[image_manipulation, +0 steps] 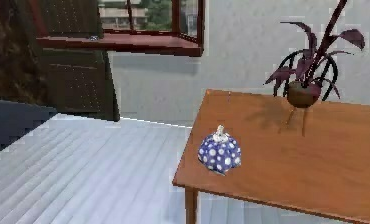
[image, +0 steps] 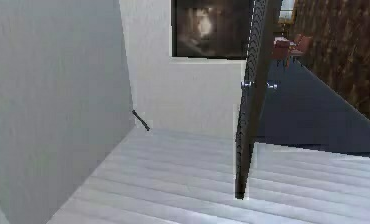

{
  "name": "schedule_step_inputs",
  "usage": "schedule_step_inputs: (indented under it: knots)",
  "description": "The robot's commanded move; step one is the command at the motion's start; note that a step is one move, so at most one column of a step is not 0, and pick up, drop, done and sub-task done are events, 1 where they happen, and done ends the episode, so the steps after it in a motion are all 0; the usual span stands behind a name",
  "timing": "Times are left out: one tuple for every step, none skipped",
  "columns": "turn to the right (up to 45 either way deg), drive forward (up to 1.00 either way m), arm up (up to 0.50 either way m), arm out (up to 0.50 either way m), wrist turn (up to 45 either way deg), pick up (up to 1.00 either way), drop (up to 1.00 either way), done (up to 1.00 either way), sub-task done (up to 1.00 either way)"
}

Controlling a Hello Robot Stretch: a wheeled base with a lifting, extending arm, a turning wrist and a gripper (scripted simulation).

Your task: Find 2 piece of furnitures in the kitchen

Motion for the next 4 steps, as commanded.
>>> schedule_step_inputs:
  knots:
    - [36.0,0.00,0.00,0.00,0.0,0.00,0.00,0.00,0.00]
    - [0.0,1.00,0.00,0.00,0.0,0.00,0.00,0.00,0.00]
    - [6.0,0.00,0.00,0.00,0.0,0.00,0.00,0.00,0.00]
    - [0.0,0.70,0.00,0.00,0.0,0.00,0.00,0.00,0.00]
